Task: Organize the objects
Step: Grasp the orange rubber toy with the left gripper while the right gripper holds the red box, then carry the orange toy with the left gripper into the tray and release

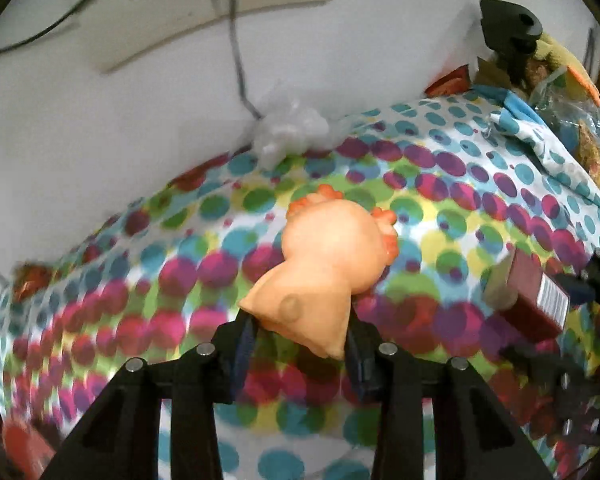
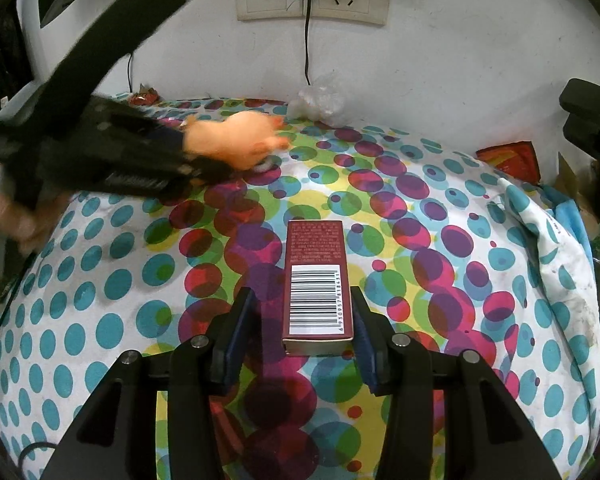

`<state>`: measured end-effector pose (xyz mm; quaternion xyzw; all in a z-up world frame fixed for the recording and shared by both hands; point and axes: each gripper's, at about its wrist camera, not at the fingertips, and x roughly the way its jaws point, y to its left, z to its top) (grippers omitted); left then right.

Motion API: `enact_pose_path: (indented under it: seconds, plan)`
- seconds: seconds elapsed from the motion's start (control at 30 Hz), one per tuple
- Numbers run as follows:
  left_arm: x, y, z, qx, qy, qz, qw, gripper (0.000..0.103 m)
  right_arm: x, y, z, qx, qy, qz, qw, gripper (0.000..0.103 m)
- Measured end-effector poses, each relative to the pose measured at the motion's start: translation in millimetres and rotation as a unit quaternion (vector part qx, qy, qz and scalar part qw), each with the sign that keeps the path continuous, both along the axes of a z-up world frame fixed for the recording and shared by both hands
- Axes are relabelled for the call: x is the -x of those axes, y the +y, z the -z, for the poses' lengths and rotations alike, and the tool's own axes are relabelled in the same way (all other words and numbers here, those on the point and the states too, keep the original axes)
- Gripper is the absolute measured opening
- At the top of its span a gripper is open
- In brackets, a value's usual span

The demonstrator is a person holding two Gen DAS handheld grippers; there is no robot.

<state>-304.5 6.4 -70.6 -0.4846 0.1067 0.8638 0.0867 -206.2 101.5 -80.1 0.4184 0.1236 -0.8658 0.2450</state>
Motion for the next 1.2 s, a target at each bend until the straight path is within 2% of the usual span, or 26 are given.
enact_pose_path:
  seconds: [0.07,0.13,0.27,0.4,0.77,0.97,1.2]
  plan:
    - [-14.3,-3.8,-2.1,0.009,0.011,-0.024,0.9996,0.04,0.3,0.2,-1.0,0.0,0.0,0.0,1.0,0.044]
    - [-22.6,-7.3,-1.9,-0.006,0.008,-0.049,0.9987,0.04,1.0,0.3,-2.0,0.0,0.0,0.0,1.0,0.044]
    - [-40.6,-4.7,2.8,-0.005,0.011,-0.108,0.9941,0.04,1.2,0.3,-1.8,-0.001,0.0,0.0,1.0,0.044]
    - [-58.4,2.3,3.0,0.002,0.021,-0.129,0.9914,0.04,0.6,0.3,-0.7,-0.003,0.001,0.001,1.0,0.043]
    - [-93.1,17.8,1.2,-0.003,0.04,-0.147,0.9884,0.04,0.1,0.2,0.3,-0.005,0.003,0.003,1.0,0.044]
    - [-116.5,33.5,-6.9,0.006,0.054,-0.133,0.9896,0.04,1.1,0.0,0.5,-0.007,0.004,0.002,1.0,0.044]
    - [-143.6,44.3,-18.5,-0.004,0.068,-0.132,0.9889,0.04,0.4,-1.0,0.2,-0.008,0.005,0.002,1.0,0.044]
